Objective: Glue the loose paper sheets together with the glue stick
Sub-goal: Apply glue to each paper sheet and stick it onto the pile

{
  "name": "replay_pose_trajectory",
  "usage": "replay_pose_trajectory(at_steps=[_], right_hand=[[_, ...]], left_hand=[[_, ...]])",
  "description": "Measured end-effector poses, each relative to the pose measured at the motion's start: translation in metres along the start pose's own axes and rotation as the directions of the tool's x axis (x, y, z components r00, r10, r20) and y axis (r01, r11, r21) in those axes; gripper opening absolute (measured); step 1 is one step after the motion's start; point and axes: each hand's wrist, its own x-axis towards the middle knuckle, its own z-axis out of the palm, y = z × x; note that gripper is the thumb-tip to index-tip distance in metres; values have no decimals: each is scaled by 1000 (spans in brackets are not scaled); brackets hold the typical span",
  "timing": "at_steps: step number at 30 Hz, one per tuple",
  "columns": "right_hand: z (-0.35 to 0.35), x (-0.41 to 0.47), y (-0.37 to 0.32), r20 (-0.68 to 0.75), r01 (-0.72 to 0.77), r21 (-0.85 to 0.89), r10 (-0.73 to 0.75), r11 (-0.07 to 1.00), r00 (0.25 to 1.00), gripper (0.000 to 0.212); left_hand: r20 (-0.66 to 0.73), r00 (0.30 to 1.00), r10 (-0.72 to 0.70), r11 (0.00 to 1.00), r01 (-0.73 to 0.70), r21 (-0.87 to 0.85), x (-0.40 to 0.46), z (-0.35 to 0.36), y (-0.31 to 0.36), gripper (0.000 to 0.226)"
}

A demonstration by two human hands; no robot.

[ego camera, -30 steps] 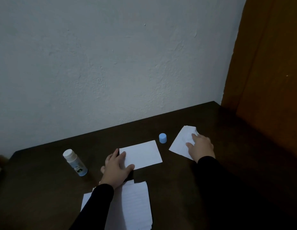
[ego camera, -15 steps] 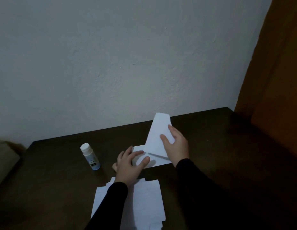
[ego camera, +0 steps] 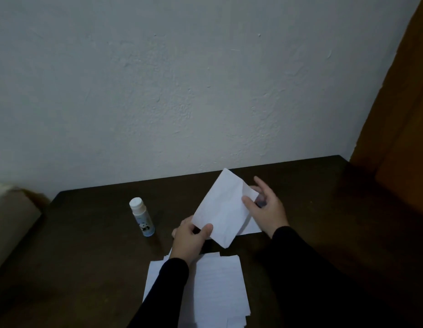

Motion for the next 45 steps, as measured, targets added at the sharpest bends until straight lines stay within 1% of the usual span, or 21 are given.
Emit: replay_pose_trajectory(at_steps=[2, 4, 6, 7, 8, 10, 12, 14, 17, 19, 21, 26, 29, 32, 34, 36, 38, 40, 42, 43, 45], right_hand=[[-6, 3, 4, 32, -11, -65, 13, 998, 999, 50], [-8, 4, 9, 20, -25, -94, 27, 995, 999, 41], [-7, 2, 16, -14, -34, -96, 33, 995, 999, 38], [-6, 0, 20, -14, -34, -103, 33, 994, 999, 39], [-6, -3, 24, 5, -25, -127, 26, 992, 1000, 43], [-5, -8, 31, 63, 22, -246, -7, 969, 998, 46], [-3, -11, 36, 86, 110, -421, -82, 900, 993, 35], [-2, -11, 38, 73, 175, -518, -161, 838, 984, 25], [-1, -9, 40, 53, 184, -555, -186, 811, 981, 23], [-2, -10, 42, 55, 194, -582, -200, 790, 978, 23], [-2, -12, 43, 64, 212, -620, -220, 755, 973, 21], [-2, -12, 41, 75, 201, -672, -204, 713, 976, 21], [-3, -13, 40, 69, 177, -701, -182, 691, 981, 20], [-1, -13, 35, 95, 160, -771, -137, 616, 986, 16], [1, -13, 33, 103, 174, -806, -156, 566, 982, 15], [3, -14, 32, 126, 198, -813, -166, 548, 978, 21], [4, -13, 31, 173, 232, -817, -159, 529, 972, 34], [7, -11, 25, 224, 260, -811, -133, 524, 965, 46], [13, -7, 19, 273, 309, -777, -150, 548, 950, 49], [17, -4, 15, 304, 348, -753, -174, 559, 937, 48], [25, 3, 12, 401, 427, -708, -177, 563, 899, 48]], left_hand=[[16, 1000, -7, 999, 8, -43, 9, 0, -13, 39], [6, 1000, -16, 995, 16, -95, -2, -2, 3, 36], [-67, 996, 61, 992, -68, -105, -10, -3, 16, 22], [-113, 990, 81, 990, -94, -109, -12, -3, 20, 17], [-146, 985, 88, 985, -107, -133, -14, -3, 23, 18], [-182, 980, 83, 978, -115, -176, -17, -3, 26, 19], [-212, 973, 92, 980, -126, -152, -18, -1, 27, 10], [-197, 976, 91, 984, -119, -132, -18, 0, 27, 6], [-143, 984, 104, 990, -116, -77, -15, 1, 25, 23], [-137, 986, 98, 994, -105, -42, -13, 0, 23, 37], [-142, 984, 108, 994, -110, -3, -12, 1, 22, 43], [-149, 977, 155, 979, -131, 159, -7, 4, 18, 44], [-138, 969, 204, 945, -159, 285, -5, 5, 17, 44], [-149, 969, 196, 908, -122, 401, -4, 7, 19, 40], [-153, 969, 195, 893, -110, 436, -4, 8, 22, 35], [-123, 973, 197, 852, -107, 513, -5, 10, 27, 30], [-72, 981, 180, 755, -91, 650, -4, 14, 38, 24], [-14, 986, 169, 583, -88, 808, -2, 18, 51, 23], [34, 988, 153, 430, -97, 898, 0, 22, 63, 26], [41, 985, 165, 388, -104, 916, 1, 24, 67, 29], [46, 967, 250, 378, -141, 915, 3, 27, 73, 37]])
